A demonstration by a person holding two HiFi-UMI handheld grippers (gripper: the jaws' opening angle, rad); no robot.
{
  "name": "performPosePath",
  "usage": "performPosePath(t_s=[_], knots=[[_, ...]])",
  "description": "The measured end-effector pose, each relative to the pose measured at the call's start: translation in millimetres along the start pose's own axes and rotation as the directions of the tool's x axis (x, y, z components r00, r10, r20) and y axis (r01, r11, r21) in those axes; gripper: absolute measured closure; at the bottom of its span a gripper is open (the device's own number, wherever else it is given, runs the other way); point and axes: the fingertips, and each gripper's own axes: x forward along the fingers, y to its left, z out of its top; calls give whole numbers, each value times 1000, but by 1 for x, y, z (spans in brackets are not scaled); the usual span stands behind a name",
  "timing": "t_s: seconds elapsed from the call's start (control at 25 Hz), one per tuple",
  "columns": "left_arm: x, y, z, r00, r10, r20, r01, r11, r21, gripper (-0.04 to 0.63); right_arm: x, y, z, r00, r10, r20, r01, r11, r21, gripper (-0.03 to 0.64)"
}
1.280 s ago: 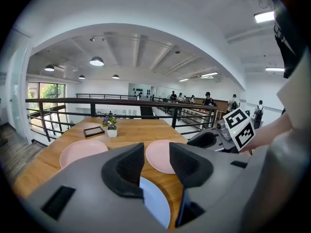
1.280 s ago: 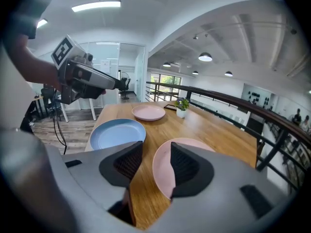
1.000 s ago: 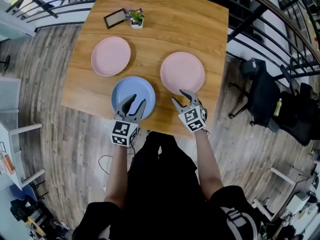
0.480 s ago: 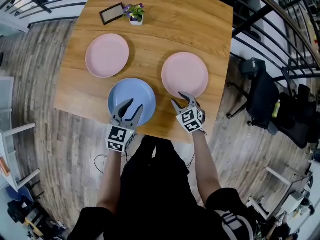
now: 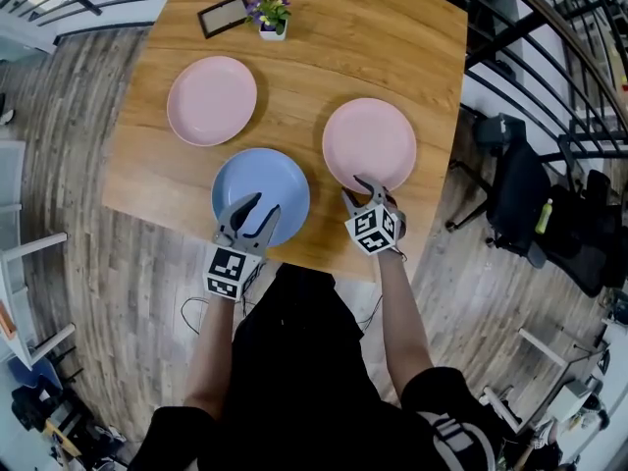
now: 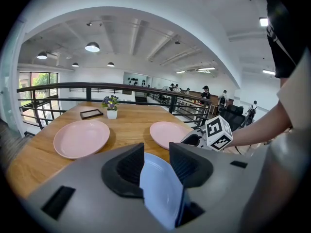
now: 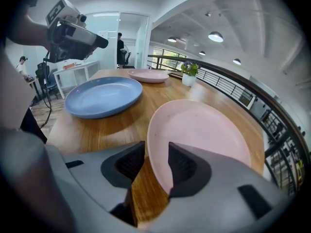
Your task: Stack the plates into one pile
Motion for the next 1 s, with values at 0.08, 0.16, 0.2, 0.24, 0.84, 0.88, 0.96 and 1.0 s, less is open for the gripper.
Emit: performPosePath(t_s=[0.08,0.16,0.2,0.24,0.84,0.88,0.96,1.0], knots=[[-3,1,-3,1000,0,-5,0,1000,-5,425,1,1,-1,1000,-18,-16,17,999,-30,470],[-6,2,-5,1000,3,-9,-3,1000,-8,425,2,1,-3,999,-34,-30,32,998,-57,488],[-7,3,-5,1000,4,-10,-4,1000,-6,425,3,1,-3,999,-38,-37,35,997,-69,489],[-8,3,-6,1000,5,-12,-5,1000,-5,425,3,2,-3,998,-40,-43,37,996,-80,497],[-18,0,-7,1000,12,-2,-12,1000,-15,425,-2,13,-6,992,-79,-96,52,963,-265,597],[-18,-2,-7,1000,8,-4,-8,1000,-11,425,-4,15,-6,992,-79,-96,50,963,-266,598],[-19,-4,-4,1000,6,-4,-7,1000,-10,425,-7,19,-4,993,-77,-95,48,961,-272,598],[-19,-4,-2,1000,9,1,-9,1000,-11,425,-8,19,-3,993,-76,-92,48,960,-275,598]])
